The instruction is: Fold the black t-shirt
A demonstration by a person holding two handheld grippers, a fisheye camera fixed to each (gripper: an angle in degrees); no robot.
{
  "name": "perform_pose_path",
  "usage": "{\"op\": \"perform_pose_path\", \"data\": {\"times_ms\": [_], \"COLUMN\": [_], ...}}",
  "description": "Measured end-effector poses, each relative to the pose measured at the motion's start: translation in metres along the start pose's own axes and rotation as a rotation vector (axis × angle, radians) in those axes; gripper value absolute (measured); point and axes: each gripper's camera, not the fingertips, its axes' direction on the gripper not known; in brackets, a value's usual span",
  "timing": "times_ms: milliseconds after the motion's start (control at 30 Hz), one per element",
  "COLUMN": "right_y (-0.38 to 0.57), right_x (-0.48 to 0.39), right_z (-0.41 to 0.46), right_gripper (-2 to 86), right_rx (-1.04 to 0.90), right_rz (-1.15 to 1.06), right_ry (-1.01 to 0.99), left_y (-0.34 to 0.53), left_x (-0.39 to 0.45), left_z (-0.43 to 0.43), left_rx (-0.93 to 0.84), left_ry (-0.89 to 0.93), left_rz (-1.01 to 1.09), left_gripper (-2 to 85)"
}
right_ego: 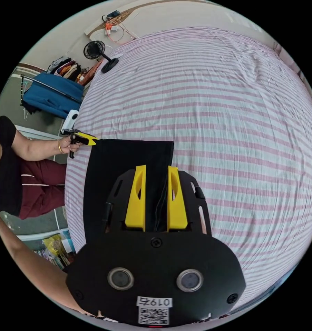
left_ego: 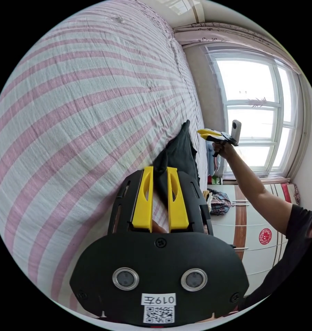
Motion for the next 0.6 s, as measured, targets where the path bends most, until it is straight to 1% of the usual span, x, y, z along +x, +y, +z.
{"op": "perform_pose_path", "data": {"times_ms": [267,367,600], "right_y": [-0.065,-0.083,-0.115], "right_x": [0.086,0.113,0.163], "right_z": [-0.007,-0.009,-0.008], "right_gripper": [10.9,10.3,8.0], "right_rx": [-0.053,-0.059,-0.094], "right_rz": [0.013,0.012,0.02], "right_ry": [-0.153,-0.272,-0.362], "left_y": [-0.005,-0.008,-0.016], "left_x": [-0.002,-0.001,0.001], "left_z": [-0.002,-0.004,-0.008], "left_rx": [-0.02,-0.024,-0.033], "left_ry": [0.006,0.01,0.044], "left_rz": [0.029,0.036,0.043], "left_gripper": [2.2,1.9,1.4]}}
